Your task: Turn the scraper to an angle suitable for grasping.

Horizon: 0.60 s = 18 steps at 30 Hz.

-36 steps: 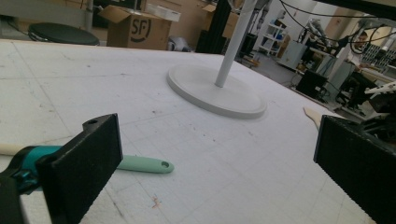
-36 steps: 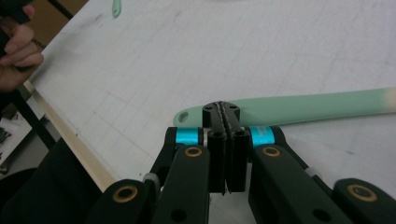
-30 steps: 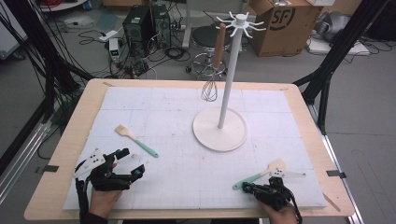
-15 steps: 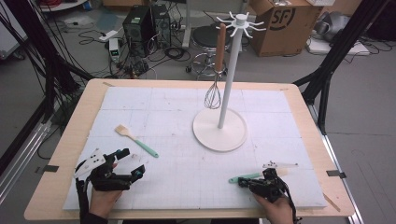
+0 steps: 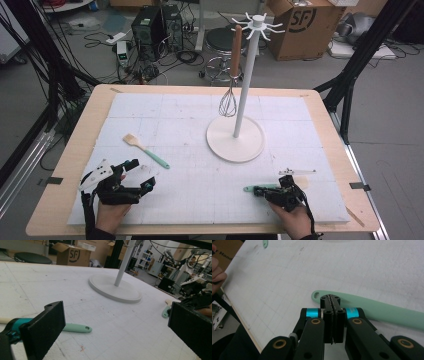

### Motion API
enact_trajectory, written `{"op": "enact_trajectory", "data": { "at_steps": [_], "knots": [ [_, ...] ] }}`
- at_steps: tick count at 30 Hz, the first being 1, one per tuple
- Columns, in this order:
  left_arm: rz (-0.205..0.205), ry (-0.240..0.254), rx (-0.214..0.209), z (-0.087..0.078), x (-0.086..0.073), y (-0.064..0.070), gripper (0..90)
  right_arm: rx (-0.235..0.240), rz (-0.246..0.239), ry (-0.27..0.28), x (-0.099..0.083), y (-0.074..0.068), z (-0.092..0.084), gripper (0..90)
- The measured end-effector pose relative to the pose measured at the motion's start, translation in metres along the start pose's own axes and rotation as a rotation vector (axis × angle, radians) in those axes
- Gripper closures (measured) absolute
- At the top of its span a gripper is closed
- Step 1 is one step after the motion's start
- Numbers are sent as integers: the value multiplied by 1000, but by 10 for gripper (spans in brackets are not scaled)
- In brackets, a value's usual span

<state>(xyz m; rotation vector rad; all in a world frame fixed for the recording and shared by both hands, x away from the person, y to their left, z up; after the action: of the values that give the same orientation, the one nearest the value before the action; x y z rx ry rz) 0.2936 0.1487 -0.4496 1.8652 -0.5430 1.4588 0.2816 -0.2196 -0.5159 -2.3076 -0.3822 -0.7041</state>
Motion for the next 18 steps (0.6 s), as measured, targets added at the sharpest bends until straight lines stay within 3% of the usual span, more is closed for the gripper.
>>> {"op": "enact_trajectory", "data": {
  "at_steps": [18],
  "knots": [
    [-3, 2, -1, -1, 0, 0, 17, -20, 11, 6, 18, 10, 8, 900]
  ]
}}
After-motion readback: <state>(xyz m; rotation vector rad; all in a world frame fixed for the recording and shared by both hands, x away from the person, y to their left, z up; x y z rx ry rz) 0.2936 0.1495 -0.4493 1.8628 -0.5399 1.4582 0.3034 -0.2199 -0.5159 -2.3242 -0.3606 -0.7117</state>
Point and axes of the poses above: each handheld gripper's, and its own axes: z roughly forward along the jaws, x roughly out of its top, y roughly to its right, the point moved 9 cm from there along z, roughly forward along the jaws, and after that the axes turned 2 degrees about z, right-handed, at the moved point
